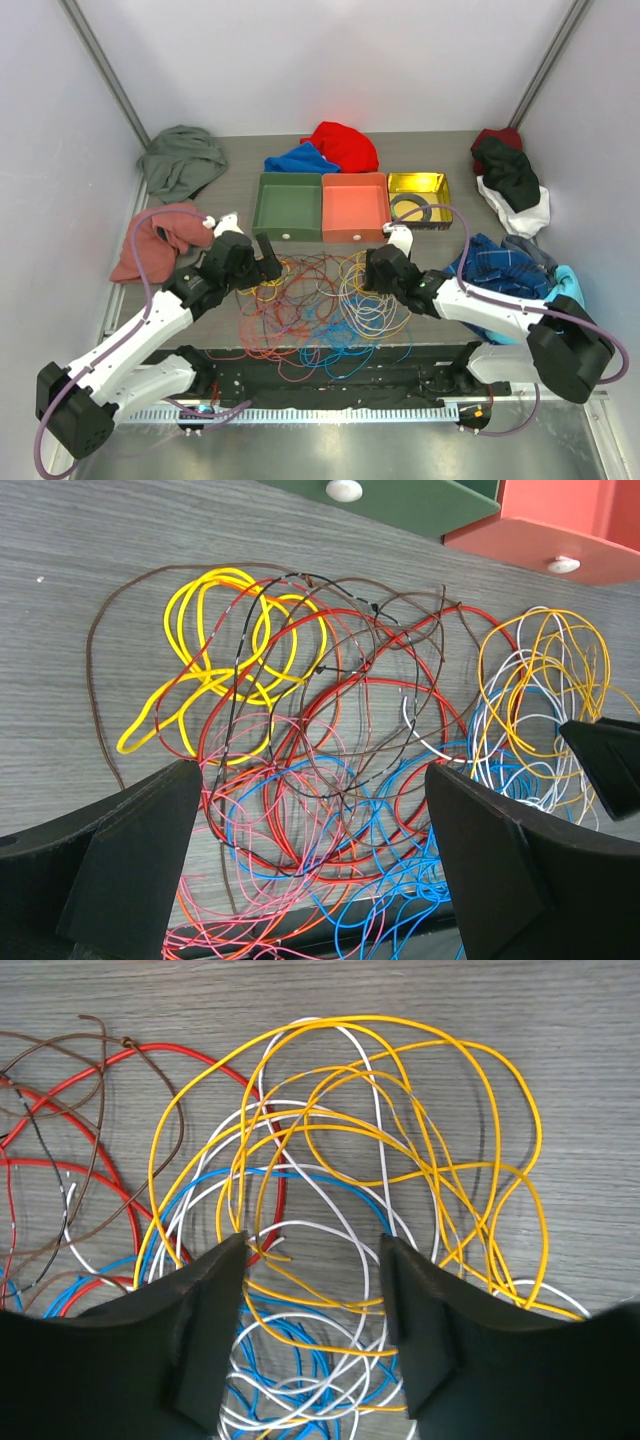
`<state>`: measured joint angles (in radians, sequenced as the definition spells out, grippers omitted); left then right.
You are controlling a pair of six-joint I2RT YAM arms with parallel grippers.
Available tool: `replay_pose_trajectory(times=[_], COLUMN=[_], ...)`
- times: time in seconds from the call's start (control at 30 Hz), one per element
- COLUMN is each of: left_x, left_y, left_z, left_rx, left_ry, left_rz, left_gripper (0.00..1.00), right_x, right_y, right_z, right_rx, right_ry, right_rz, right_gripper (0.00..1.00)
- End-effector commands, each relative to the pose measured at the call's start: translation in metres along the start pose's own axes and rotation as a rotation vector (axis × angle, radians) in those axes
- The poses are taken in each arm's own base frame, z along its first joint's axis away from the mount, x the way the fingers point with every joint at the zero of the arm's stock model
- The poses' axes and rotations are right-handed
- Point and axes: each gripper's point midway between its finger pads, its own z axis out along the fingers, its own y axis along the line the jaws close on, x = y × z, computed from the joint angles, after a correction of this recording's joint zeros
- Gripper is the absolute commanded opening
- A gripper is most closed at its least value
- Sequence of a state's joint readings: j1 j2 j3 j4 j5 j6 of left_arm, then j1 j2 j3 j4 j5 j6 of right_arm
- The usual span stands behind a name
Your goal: Untangle the cables
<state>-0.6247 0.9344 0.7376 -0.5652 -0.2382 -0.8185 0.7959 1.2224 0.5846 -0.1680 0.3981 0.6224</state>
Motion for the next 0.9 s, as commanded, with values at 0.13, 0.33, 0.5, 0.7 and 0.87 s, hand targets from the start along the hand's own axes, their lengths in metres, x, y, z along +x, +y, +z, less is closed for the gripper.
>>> replay_pose_trajectory(times=[0.13,0.33,0.5,0.7,0.87], left_x=[-0.002,-0.003,-0.002,-0.001,0.000], left_y=[-0.007,-0.007,-0.007,-0.006,-0.006], left_z=[-0.004,-0.007,-0.007,-0.008,-0.008], left_rx=[0.046,0.054,0.058,0.065,0.067], left_ry=[-0.017,-0.029,-0.027,-0.027,-0.027], left_rz=[-0.025,-0.028,-0.030,-0.032,-0.031], left_gripper=[1.00,1.00,1.00,1.00,1.00], right_x=[-0.043,-0.058,-0.069,-0.045,-0.037], right_y=[0.023,0.029,0.035,0.022,0.017], right_z=[0.006,0.005,0.000,0.005,0.004], right_rx=[-0.019,-0.015,-0.032,0.011,0.010], right_ry=[-0.124,-0.150,-0.160,-0.088,-0.088], right_rz=[0.028,0.008,-0.012,-0.012,0.016], right_gripper=[0.41,0.23,0.23,0.51,0.56])
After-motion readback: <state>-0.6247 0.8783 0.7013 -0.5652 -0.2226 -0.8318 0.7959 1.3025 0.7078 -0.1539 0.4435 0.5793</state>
